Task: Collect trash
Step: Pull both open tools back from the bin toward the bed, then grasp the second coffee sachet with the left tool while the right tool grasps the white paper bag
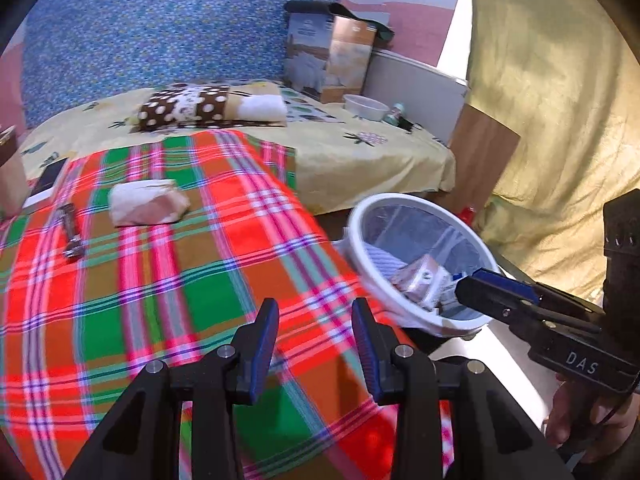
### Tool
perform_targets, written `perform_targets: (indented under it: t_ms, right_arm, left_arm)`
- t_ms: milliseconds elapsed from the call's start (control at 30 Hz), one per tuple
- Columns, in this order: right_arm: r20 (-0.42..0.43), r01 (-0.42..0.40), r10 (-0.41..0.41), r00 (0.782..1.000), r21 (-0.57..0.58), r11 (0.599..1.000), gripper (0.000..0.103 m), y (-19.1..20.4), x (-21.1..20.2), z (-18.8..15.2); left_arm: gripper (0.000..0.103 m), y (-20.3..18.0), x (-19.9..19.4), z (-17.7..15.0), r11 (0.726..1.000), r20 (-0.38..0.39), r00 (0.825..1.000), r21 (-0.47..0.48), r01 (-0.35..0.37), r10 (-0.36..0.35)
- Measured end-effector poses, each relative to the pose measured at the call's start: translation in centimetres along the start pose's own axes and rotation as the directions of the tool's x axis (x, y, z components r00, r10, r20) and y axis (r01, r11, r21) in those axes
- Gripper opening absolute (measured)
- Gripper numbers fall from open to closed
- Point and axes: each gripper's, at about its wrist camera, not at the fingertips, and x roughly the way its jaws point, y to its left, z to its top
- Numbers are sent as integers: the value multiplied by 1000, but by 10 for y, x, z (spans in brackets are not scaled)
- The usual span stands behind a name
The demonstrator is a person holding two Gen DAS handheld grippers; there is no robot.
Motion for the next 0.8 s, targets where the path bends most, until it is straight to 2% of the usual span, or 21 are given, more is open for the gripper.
perform_targets:
  t_ms: [367,500,800]
  right_arm:
    - [-31,-94,91,995,-120,988,42,44,26,20]
    - [-41,-119,113,993,-159,980,56,56,37,27]
    - [-67,-135,122,990,-247,960,56,77,61,44]
  left_arm:
    - [38,72,-23,-1,986,23,991,-112,-125,128]
    - [38,100,-28,4,973,27,983,-153,-173,180]
    - [38,154,-24,17,942,11,967,-229,-247,256]
